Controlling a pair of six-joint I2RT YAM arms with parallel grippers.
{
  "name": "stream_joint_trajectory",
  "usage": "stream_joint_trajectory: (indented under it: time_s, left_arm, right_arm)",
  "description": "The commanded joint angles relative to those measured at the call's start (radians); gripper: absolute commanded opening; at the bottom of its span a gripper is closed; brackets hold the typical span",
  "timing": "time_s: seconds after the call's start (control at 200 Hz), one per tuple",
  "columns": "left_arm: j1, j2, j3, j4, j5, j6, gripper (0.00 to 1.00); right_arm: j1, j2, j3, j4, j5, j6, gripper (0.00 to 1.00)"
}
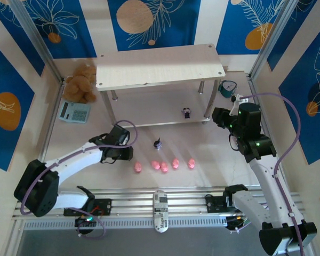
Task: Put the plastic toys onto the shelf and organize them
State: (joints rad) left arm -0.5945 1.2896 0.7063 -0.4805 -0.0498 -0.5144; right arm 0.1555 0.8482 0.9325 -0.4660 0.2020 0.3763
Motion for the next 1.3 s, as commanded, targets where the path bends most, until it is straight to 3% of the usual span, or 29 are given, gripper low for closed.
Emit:
stream_joint_trajectory:
  time_s: [0.0,0.285,0.475,0.795,1.296]
  left_arm:
    - [0.017,-0.025,0.048,-0.036,0.000,0.014,0.47]
    - [0.037,-0.093,0.084,-0.063,0.026,0.059,0.53]
    - [-0.019,-0.129,0.121,0.014,0.059,0.238,0.53]
    - [-0.104,0.035,0.191,0.160,0.169,0.402,0.50]
    - [-0.144,0.257,0.300,0.200,0.239,0.444,0.54]
  right_arm:
    - [0.006,-0.006,-0.006,-0.012,-0.006,0.003,0.43]
    - [0.007,-0.007,0.002,-0.020,-0.003,-0.002,0.43]
    - [0.007,-0.006,0.003,-0.014,-0.002,0.004,0.43]
    - [0.014,0.000,0.014,-0.020,-0.009,0.015,0.43]
    - [0.019,0.006,0.026,-0.030,0.001,0.006,0.43]
